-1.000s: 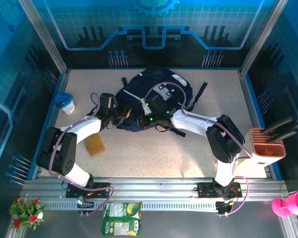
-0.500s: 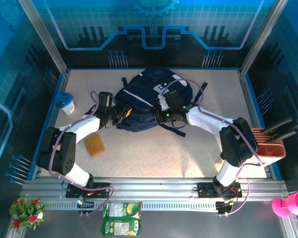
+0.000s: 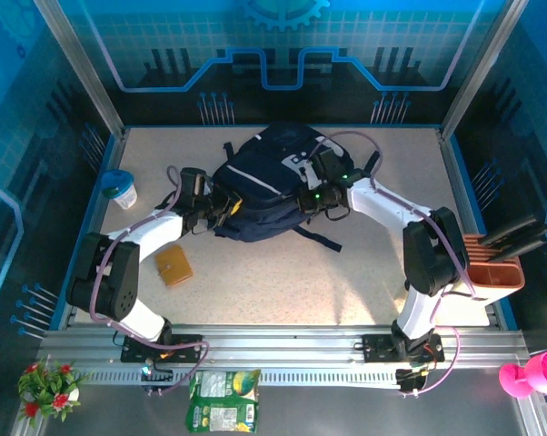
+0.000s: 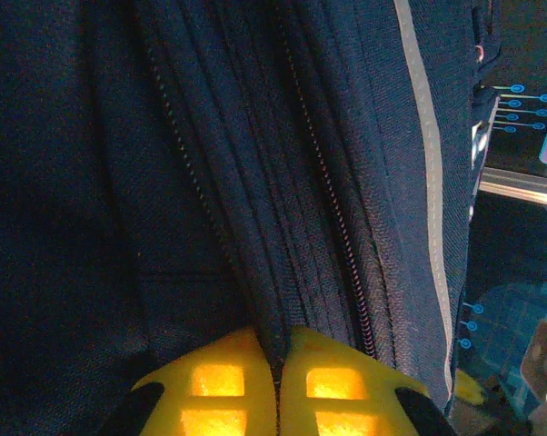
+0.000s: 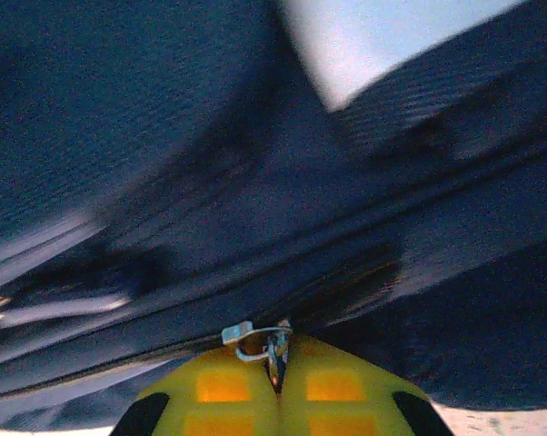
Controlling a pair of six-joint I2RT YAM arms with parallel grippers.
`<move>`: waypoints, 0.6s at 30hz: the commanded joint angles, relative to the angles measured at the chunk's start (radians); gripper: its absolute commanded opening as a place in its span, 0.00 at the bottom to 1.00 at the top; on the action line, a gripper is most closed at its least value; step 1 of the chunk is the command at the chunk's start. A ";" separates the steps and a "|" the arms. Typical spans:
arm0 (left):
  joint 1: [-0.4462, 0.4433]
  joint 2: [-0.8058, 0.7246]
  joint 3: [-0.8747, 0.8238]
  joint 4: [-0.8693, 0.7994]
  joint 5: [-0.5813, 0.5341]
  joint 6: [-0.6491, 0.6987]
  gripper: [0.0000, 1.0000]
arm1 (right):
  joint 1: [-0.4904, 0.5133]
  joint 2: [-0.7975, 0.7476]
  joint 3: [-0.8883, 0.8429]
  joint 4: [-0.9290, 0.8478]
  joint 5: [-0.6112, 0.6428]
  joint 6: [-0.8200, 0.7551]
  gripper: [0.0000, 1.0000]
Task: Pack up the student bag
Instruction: Zip the student bag at the top-center of the table.
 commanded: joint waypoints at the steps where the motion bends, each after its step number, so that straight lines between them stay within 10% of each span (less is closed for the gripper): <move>1: 0.017 0.007 -0.005 -0.051 0.017 0.035 0.00 | -0.071 0.032 0.065 -0.079 0.111 0.087 0.00; 18: -0.088 0.024 -0.027 0.030 -0.045 -0.060 0.05 | -0.076 -0.242 -0.205 0.302 -0.237 0.159 0.55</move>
